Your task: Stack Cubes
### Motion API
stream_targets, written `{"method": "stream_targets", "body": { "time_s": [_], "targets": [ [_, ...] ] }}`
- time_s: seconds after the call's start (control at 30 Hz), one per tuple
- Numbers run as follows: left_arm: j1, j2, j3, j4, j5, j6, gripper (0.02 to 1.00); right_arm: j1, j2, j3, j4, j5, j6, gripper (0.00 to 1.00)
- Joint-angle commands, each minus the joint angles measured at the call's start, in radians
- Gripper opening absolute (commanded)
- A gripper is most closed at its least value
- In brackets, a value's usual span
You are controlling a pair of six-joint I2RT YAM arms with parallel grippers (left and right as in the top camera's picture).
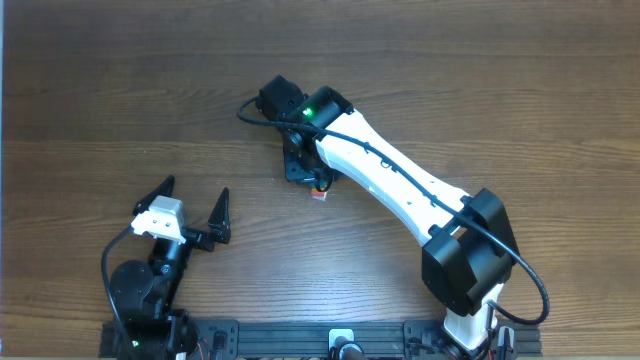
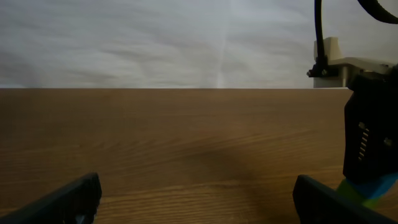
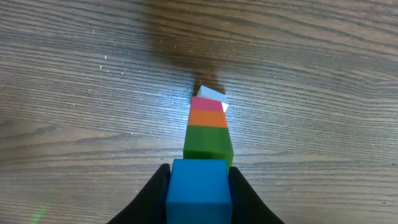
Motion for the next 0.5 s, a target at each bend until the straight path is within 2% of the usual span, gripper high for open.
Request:
{"method": "stream_targets", "body": {
  "time_s": [0.03, 0.5],
  "targets": [
    [-0.005, -0.004, -0.009, 0.005, 0.01, 0.014, 1.0, -0.006, 0.011, -0.008, 0.0, 0.024, 0.011, 0.009],
    [-0.005, -0.004, -0.009, 0.004, 0.01, 0.014, 1.0, -0.018, 0.015, -0.008, -0.011, 0.024, 0.026, 0.009]
  ]
}}
